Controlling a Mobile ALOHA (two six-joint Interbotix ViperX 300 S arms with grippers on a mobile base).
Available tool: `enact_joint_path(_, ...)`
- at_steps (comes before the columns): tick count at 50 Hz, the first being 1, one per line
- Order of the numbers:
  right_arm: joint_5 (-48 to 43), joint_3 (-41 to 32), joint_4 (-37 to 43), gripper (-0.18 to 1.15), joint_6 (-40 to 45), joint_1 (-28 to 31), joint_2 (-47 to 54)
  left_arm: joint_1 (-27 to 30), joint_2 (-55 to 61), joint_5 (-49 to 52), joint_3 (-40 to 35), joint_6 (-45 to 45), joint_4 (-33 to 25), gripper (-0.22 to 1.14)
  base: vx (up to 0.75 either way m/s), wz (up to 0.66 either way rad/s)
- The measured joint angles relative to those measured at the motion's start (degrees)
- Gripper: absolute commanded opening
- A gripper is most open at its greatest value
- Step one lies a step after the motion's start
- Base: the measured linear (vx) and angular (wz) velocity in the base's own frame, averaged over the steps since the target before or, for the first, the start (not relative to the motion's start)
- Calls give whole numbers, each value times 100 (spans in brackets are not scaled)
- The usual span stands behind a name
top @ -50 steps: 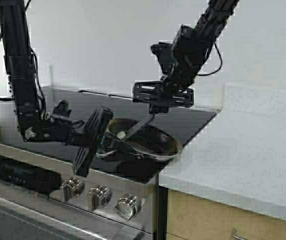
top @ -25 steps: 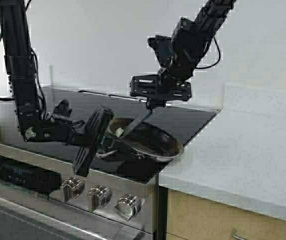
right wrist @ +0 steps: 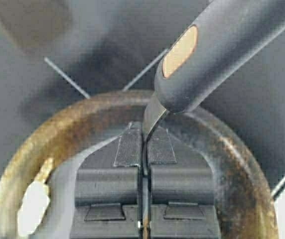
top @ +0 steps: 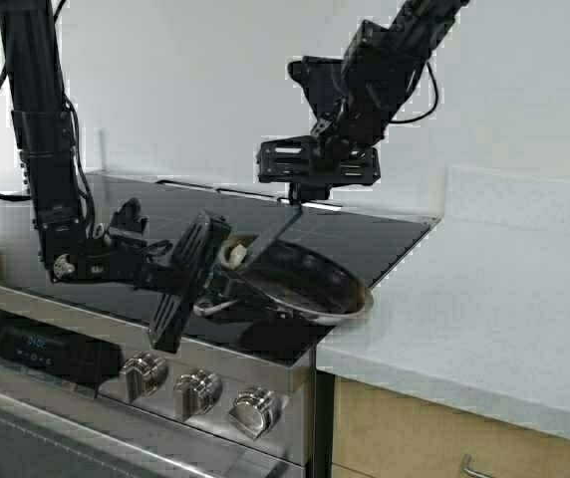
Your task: Add oil to the pan and cook the shrimp and serve it
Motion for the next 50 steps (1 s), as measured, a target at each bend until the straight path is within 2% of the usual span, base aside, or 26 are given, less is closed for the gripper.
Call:
enact_joint_path(15,62,53,0,8,-211,-255,-141,-9,0,0,0,9,9,3,0,0)
enact_joint_path(34,114,97,9,8,-211,-220,-176,-26,0,-35,0,0,-123,3,0,0)
enact_joint_path(42,97,255,9,8,-202,-255,-404,-35,255,-483,-44,0,-475,3,0,0)
enact_joint_path(50,-35,492,35,8,-185,-237,-756,-18,817,-1397,-220,-343,-826,3,0,0)
